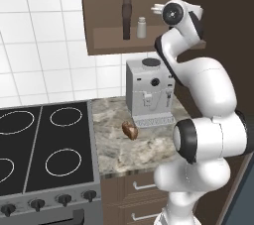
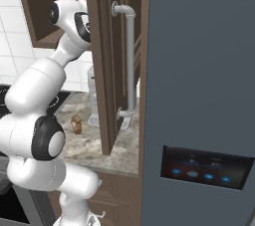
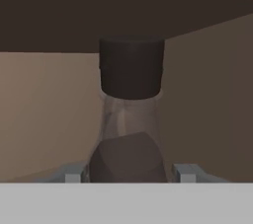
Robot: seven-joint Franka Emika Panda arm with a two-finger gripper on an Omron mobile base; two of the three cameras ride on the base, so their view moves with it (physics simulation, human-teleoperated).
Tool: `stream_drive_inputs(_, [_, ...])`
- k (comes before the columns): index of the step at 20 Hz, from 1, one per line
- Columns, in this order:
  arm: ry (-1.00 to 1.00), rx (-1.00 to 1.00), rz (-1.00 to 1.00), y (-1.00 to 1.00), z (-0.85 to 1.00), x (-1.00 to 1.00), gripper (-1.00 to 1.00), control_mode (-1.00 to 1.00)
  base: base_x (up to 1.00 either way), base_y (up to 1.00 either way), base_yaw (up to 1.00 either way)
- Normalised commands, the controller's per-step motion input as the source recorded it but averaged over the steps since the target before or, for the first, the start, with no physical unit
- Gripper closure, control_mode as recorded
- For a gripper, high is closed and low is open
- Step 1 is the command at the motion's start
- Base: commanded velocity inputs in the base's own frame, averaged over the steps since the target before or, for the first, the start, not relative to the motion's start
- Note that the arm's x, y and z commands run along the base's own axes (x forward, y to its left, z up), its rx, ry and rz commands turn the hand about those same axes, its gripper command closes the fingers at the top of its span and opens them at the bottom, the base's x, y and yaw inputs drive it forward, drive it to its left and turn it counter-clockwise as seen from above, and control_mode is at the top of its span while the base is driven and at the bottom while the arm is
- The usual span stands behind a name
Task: There are various items on the counter. Only move the condiments/shakers into the cabinet.
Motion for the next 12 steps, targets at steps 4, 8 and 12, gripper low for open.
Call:
stream_drive_inputs(4, [0.0, 0.0, 0.0, -0.06, -0.14, 0.18, 1.0, -1.0, 0.0, 0.0, 0.0])
stream_drive_inputs(8, [0.0, 0.0, 0.0, -0.04, -0.38, 0.29, 1.0, -1.0, 0.0, 0.0, 0.0])
stream_drive_inputs(12, [0.0, 0.0, 0.0, -0.07, -0.33, 0.4, 1.0, -1.0, 0.0, 0.0, 0.0])
